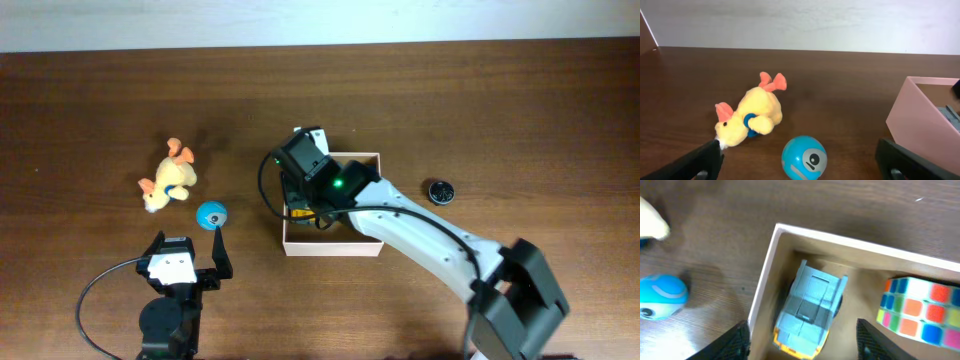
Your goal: Pack container
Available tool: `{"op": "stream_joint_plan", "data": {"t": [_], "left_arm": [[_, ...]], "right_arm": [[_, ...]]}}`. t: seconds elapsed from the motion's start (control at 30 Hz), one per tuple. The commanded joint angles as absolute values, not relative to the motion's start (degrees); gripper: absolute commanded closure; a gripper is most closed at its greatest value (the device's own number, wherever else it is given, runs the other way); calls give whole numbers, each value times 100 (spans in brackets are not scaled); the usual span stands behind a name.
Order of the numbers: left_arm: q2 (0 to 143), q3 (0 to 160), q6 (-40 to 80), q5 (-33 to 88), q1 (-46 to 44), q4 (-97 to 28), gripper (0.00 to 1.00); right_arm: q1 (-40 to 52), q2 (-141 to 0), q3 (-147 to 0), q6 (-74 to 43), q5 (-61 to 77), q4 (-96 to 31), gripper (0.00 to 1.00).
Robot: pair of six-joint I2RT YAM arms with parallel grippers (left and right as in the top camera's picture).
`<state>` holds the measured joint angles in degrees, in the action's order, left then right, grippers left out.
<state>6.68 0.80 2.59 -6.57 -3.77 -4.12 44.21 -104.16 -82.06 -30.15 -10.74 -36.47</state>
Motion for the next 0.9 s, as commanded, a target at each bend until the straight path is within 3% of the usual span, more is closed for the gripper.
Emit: {"op": "stream_joint_plan", "data": {"t": [0.0,0.3,0.87], "left_arm": [[631,54,154,-622,-357,-416,1],[631,54,154,-622,-357,-416,1],[631,54,152,-622,-357,-416,1]], "right_arm": [[4451,-10127,-8329,-2923,-1531,-3898,41],[4185,-10149,-8276,-3094,-1761,-4357,48],[4042,-10897,-8001,-3098,-1695,-3986,48]]}}
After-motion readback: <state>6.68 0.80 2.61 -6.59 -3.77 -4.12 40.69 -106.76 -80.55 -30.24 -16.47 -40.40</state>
